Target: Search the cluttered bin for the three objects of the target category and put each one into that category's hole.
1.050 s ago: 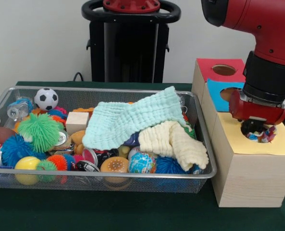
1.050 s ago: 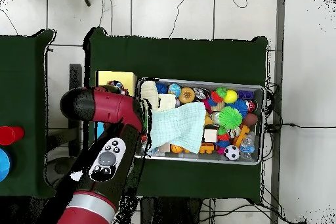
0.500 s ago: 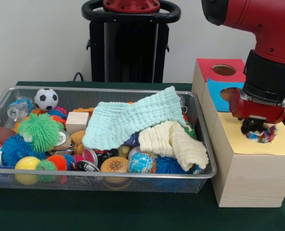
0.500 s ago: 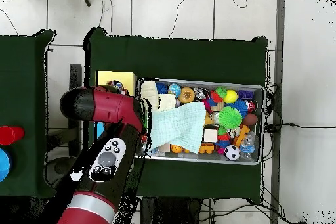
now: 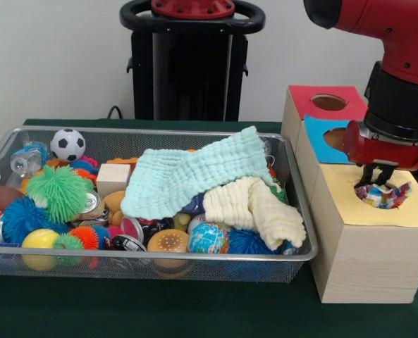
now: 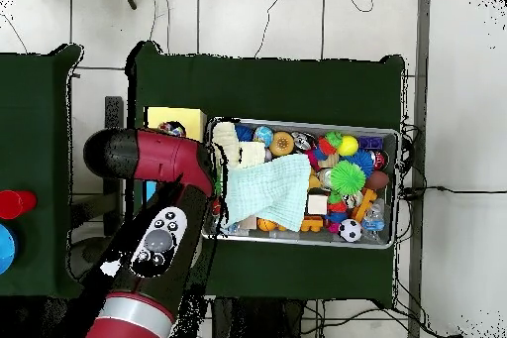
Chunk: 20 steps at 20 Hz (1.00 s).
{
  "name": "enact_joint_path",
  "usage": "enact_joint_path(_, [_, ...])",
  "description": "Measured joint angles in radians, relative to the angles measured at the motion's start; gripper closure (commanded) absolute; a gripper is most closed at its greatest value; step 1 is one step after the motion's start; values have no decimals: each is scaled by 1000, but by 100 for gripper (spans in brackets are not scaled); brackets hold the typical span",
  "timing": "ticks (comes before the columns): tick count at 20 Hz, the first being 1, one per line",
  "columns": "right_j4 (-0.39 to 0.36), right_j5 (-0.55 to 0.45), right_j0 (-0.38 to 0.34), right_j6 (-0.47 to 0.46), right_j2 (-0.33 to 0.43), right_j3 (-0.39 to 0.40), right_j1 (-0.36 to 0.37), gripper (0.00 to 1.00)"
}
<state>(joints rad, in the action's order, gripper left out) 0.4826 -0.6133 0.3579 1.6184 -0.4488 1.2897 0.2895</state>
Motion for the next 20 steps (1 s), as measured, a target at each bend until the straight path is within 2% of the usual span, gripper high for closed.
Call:
enact_joint_path(6, [-1,-62,0,0,-9,-25,6,100])
enact_joint_path(17, [-6,-66,0,0,-10,-26,14,100])
enact_joint_path(18, [-8,-64,0,0,-10,-26,17,0])
enact_joint_path(20, [-7,-61,-1,0,-10,-28,18,0])
